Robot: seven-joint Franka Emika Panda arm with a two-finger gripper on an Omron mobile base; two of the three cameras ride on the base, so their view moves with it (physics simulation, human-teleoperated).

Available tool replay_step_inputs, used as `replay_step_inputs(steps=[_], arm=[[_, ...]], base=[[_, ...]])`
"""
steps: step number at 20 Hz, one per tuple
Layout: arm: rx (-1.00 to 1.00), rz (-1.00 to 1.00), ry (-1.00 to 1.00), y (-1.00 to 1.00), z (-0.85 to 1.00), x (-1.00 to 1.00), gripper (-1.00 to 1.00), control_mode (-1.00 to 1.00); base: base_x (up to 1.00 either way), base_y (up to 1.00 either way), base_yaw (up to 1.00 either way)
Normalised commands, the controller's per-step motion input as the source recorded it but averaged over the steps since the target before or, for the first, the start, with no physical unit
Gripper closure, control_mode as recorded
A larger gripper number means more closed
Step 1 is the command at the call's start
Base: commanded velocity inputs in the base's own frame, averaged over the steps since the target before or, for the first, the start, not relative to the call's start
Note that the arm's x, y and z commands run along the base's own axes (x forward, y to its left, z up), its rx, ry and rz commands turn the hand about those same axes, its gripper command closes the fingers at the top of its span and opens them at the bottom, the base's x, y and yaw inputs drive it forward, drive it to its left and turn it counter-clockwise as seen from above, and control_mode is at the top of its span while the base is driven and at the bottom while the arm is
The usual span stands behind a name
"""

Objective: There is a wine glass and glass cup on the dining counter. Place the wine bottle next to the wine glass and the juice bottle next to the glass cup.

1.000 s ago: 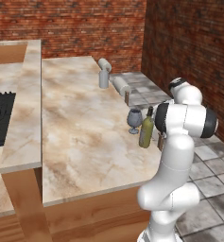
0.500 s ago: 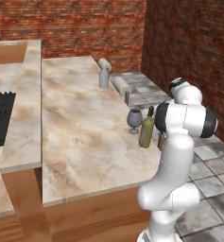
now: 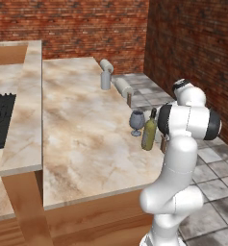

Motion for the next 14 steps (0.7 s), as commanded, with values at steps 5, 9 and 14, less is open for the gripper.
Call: replay_step_inputs(steps=[5,9,14], arm=[[0.0,0.02,-0.01,0.0,0.0,0.0,-1.0,-1.0],[0.0,0.09,0.0,0.0,0.0,0.0,-1.0,-1.0],[0.0,0.01,-0.01,0.02,0.0,0.0,-1.0,-1.0]], base=[[0.0,0.0,0.0],[0.0,0.0,0.0],[0.0,0.0,0.0]])
